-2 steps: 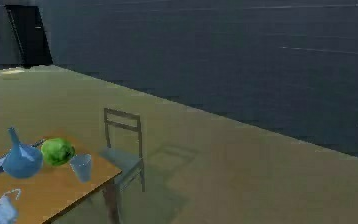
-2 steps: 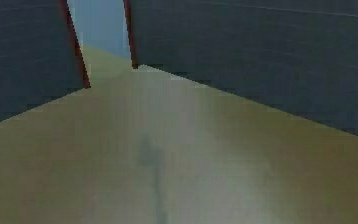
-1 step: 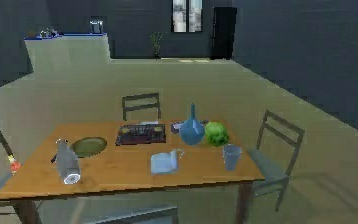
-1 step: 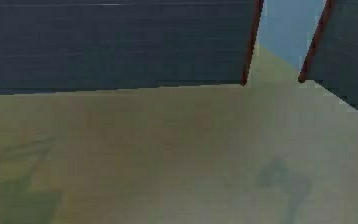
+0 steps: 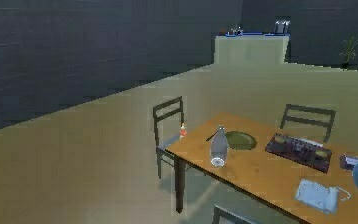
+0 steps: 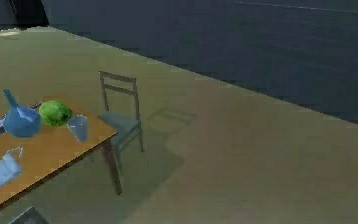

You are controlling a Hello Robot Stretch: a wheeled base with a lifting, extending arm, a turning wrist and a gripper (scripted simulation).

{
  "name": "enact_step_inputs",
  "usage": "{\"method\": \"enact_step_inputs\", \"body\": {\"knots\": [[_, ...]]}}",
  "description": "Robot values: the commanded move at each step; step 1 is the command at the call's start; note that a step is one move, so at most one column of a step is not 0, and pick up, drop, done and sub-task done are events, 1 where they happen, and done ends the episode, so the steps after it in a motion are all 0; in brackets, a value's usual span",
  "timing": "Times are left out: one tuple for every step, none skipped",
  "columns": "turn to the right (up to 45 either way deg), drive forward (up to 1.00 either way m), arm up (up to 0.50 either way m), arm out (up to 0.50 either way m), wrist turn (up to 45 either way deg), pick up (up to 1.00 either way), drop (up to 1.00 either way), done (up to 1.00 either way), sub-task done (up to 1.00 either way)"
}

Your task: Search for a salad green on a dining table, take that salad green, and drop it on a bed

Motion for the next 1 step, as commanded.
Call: {"method": "enact_step_inputs", "body": {"knots": [[-30.0,0.00,0.00,0.00,0.0,0.00,0.00,0.00,0.00]]}}
